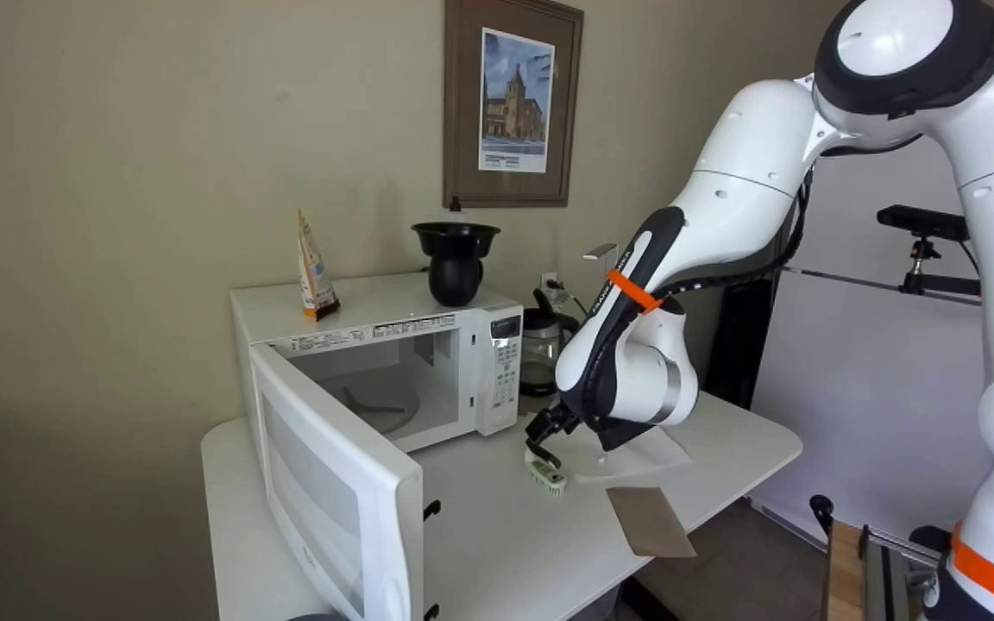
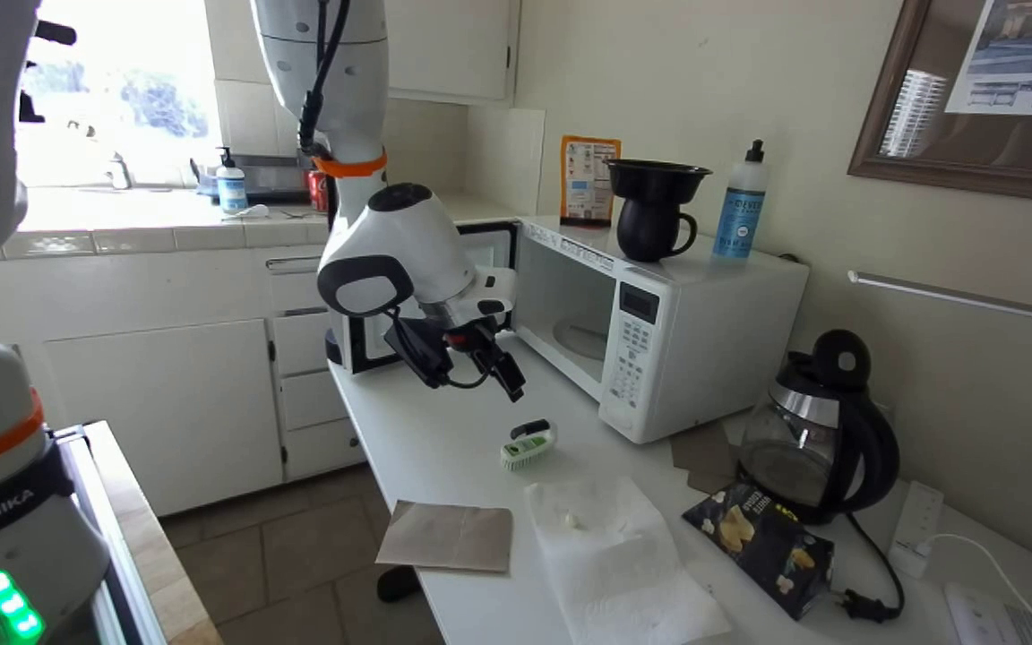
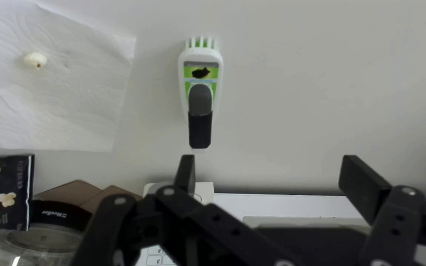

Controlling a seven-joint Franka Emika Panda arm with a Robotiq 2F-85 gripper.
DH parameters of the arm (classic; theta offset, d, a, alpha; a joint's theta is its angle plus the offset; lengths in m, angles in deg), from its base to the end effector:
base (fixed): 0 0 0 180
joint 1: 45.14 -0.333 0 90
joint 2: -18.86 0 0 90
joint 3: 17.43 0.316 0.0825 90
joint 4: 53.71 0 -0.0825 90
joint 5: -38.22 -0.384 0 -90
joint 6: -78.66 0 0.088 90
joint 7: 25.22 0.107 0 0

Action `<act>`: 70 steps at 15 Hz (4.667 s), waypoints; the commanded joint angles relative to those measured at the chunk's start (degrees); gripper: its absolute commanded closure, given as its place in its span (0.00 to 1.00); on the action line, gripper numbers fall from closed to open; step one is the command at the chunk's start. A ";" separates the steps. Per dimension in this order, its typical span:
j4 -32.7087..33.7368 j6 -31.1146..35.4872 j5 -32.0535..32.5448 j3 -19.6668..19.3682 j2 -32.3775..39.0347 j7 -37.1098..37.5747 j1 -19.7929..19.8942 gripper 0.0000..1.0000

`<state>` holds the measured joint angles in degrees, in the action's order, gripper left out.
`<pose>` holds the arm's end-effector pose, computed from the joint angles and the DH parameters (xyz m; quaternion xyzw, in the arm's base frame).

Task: Use the brush to scrub the inside of the microwave.

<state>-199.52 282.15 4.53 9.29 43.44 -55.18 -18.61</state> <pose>0.4680 -0.0573 0.1850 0.9594 -0.0846 0.2685 0.0178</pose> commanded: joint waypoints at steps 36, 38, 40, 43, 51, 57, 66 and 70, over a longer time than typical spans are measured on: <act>12.16 40.22 41.83 -28.39 33.51 29.66 -14.64 0.00; 12.19 40.48 41.92 -28.39 33.61 29.69 -14.60 0.00; 12.86 39.99 42.24 -28.35 33.28 29.85 -14.47 0.12; 13.78 39.95 42.69 -28.37 33.15 30.19 -14.32 0.38; 13.63 39.40 42.83 -28.17 33.08 31.58 -14.20 0.32; 13.37 39.41 44.17 -28.58 33.60 32.32 -13.50 0.43; 11.38 38.79 47.25 -28.44 29.31 34.15 -12.14 0.81; 8.76 37.37 46.19 -27.58 23.07 33.08 -14.82 0.81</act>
<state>-186.71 320.23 50.91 -18.40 72.00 -22.42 -31.34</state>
